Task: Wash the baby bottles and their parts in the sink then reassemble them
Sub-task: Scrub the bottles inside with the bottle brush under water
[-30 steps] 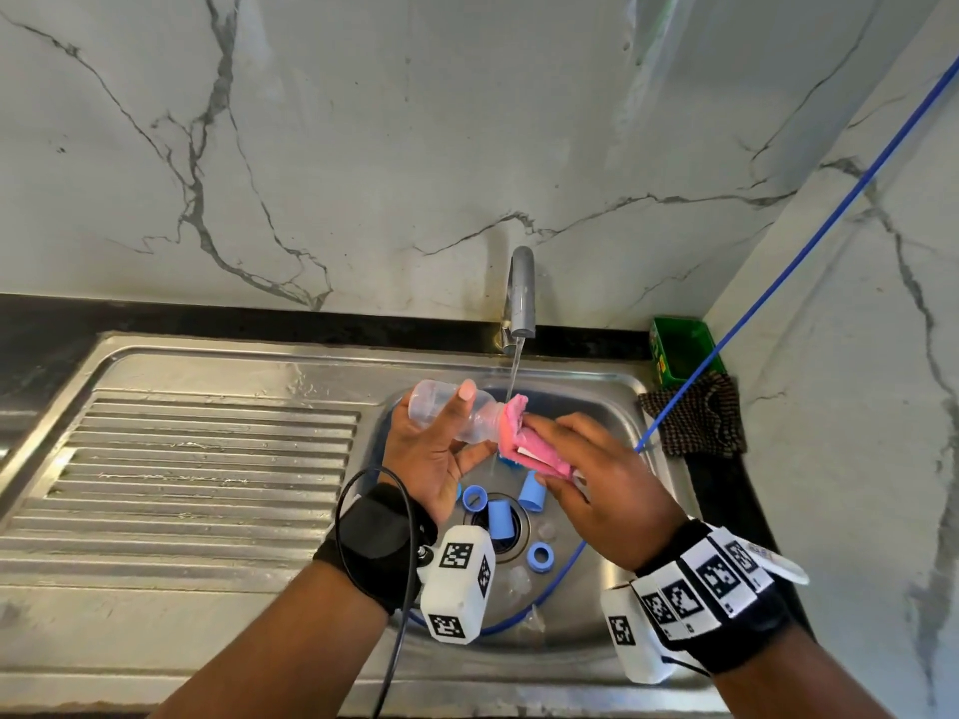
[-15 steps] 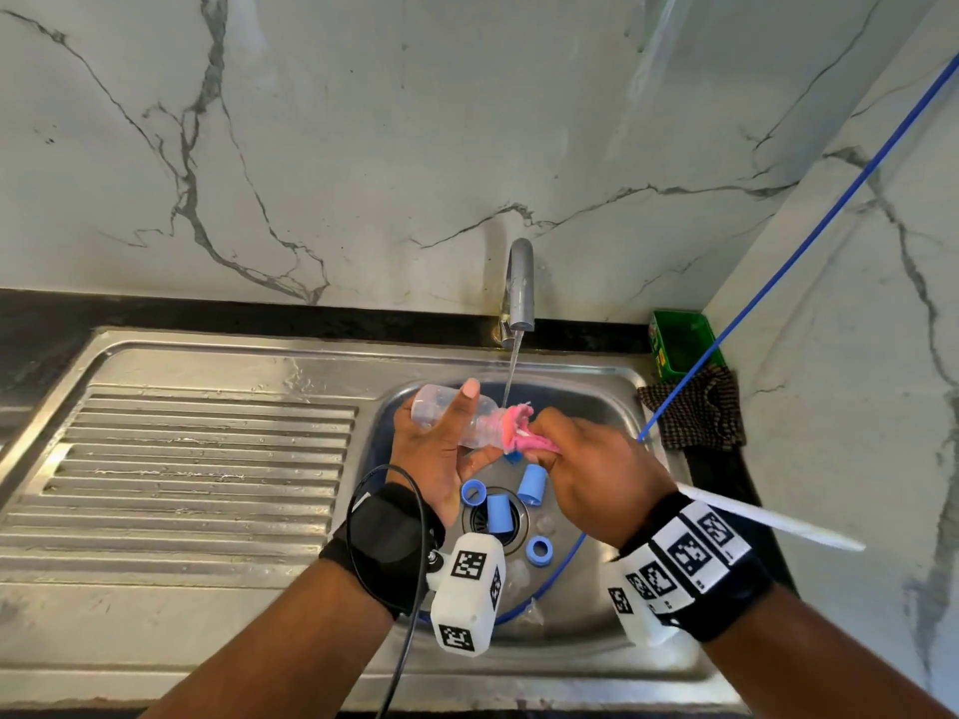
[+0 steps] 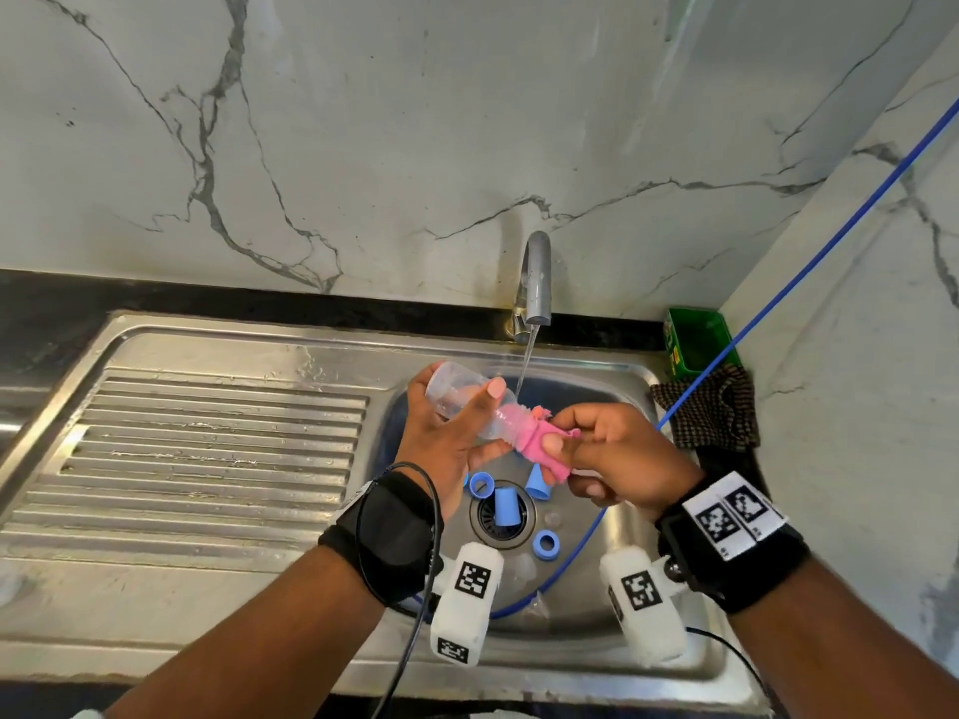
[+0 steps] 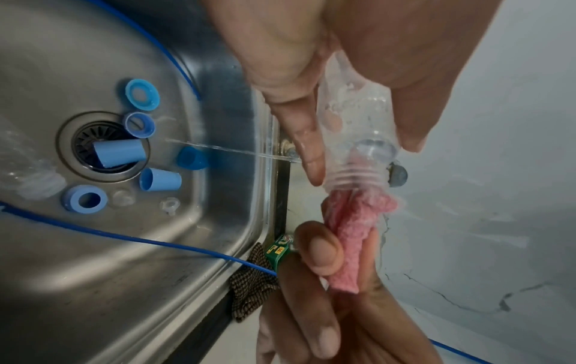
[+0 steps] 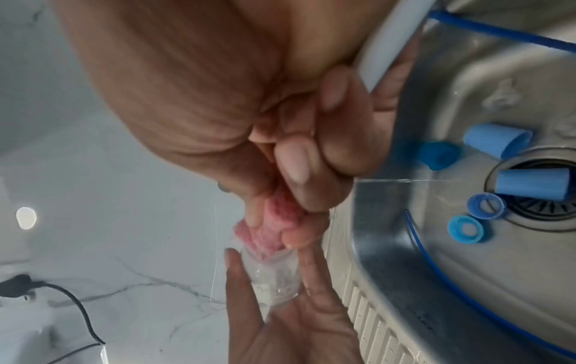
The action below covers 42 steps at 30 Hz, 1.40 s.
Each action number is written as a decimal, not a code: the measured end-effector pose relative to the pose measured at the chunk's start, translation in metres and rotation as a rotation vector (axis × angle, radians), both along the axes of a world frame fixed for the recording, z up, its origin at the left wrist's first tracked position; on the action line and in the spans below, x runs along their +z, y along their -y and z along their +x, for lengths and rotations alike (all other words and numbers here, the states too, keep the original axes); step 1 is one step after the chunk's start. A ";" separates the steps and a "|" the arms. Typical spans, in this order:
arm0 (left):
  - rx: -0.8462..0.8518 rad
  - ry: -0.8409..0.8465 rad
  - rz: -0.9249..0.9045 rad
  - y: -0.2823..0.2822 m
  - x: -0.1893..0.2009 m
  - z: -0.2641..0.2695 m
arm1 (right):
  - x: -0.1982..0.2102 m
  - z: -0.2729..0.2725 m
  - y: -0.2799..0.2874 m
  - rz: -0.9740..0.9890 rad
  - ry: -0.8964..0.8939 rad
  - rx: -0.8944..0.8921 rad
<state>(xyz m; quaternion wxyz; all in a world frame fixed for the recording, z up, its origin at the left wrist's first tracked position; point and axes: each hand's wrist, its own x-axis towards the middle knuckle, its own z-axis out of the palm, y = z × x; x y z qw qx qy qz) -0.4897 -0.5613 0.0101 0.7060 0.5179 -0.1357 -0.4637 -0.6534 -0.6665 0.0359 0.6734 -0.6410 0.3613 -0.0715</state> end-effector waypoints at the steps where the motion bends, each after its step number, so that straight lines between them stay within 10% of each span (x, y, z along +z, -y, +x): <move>1: 0.000 -0.025 -0.010 -0.001 -0.001 -0.001 | 0.001 -0.002 -0.001 0.096 0.015 -0.012; 5: 0.021 -0.104 0.013 0.000 -0.009 -0.008 | -0.007 0.000 -0.008 0.051 -0.024 -0.102; 9: 0.095 -0.133 0.082 0.003 -0.012 -0.015 | -0.023 0.005 -0.020 -0.806 -0.295 0.047; 12: 0.131 -0.127 0.108 0.003 -0.016 -0.021 | -0.024 0.008 -0.034 -1.065 -0.535 0.220; 20: 0.169 -0.163 0.008 0.003 -0.006 0.005 | -0.014 0.012 -0.022 -0.932 -0.248 0.149; 26: 0.194 -0.217 -0.014 0.009 -0.002 0.002 | -0.017 -0.011 -0.012 -1.529 -0.370 -0.001; 36: 0.042 -0.067 0.005 0.009 0.001 -0.017 | -0.016 0.002 -0.006 -0.825 -0.159 0.058; 42: 0.086 -0.114 0.068 0.005 0.005 0.025 | -0.026 -0.033 0.005 -1.377 -0.245 -0.101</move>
